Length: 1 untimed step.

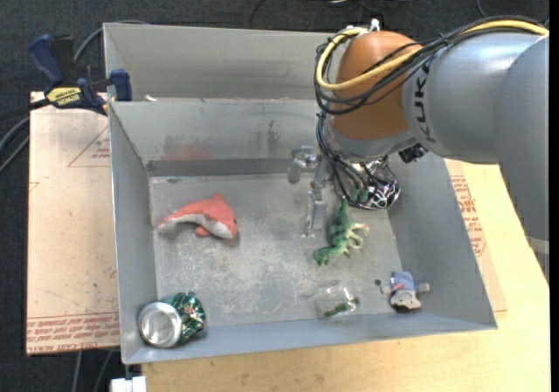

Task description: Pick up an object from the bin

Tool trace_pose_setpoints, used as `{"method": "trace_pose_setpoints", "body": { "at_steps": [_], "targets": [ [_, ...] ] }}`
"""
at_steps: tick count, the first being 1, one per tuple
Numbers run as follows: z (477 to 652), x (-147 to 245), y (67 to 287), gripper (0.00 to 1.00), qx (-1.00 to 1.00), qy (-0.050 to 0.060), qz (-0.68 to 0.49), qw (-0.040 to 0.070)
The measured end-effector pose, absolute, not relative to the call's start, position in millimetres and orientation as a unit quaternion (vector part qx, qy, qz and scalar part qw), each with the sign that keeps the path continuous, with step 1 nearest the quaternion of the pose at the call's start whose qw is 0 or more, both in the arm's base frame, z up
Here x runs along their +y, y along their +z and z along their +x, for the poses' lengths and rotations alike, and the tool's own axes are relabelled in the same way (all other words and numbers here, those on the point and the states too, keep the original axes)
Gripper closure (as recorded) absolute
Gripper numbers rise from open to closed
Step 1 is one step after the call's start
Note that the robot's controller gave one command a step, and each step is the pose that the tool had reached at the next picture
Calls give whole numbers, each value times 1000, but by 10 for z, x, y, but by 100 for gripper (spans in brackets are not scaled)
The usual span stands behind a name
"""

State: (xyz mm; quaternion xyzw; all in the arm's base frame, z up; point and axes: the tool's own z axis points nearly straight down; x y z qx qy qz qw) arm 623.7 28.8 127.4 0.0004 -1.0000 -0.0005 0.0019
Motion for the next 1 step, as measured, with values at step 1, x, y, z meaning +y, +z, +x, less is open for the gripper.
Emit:
{"method": "trace_pose_setpoints", "body": {
  "at_steps": [1],
  "targets": [
    [6247, 286, 1322, 0, -1000, -1, 0, -1]
  ]
}}
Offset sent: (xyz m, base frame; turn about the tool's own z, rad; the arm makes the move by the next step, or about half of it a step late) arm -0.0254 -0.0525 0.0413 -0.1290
